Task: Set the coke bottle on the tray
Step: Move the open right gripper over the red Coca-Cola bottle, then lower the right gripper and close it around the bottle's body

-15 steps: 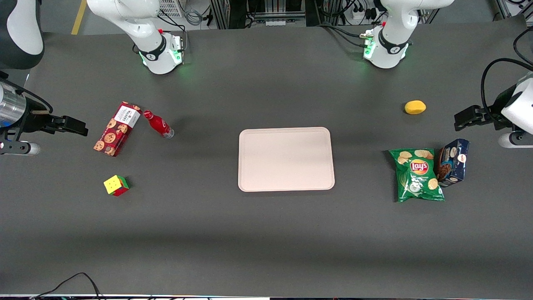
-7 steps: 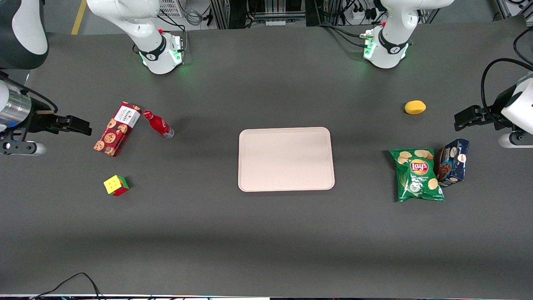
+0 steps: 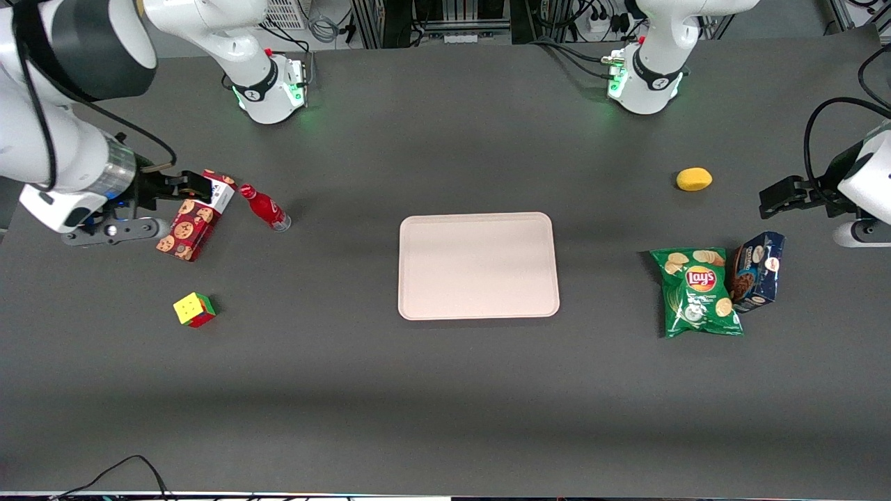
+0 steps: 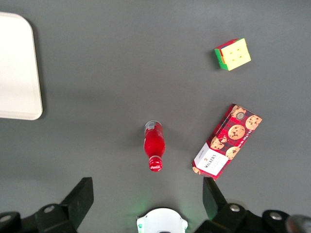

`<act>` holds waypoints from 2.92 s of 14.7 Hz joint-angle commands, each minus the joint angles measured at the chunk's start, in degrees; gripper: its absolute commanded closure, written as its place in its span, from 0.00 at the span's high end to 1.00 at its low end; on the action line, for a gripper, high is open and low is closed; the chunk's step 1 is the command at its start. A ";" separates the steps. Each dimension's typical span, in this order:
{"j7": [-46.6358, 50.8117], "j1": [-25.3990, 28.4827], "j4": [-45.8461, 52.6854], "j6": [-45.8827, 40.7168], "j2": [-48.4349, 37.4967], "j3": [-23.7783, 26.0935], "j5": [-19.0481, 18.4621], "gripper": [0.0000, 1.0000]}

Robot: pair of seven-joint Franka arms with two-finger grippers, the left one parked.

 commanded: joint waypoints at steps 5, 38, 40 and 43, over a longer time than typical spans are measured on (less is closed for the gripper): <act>-0.99 0.33 -29.52 24.17 -13.57 -0.01 1.82 1.00; -9.25 -1.25 -56.12 49.19 -15.09 -0.19 1.82 0.00; -9.25 -1.17 -55.51 48.32 -15.09 -0.19 1.82 0.00; -9.34 -0.99 -51.57 42.97 -15.09 -0.10 1.82 0.00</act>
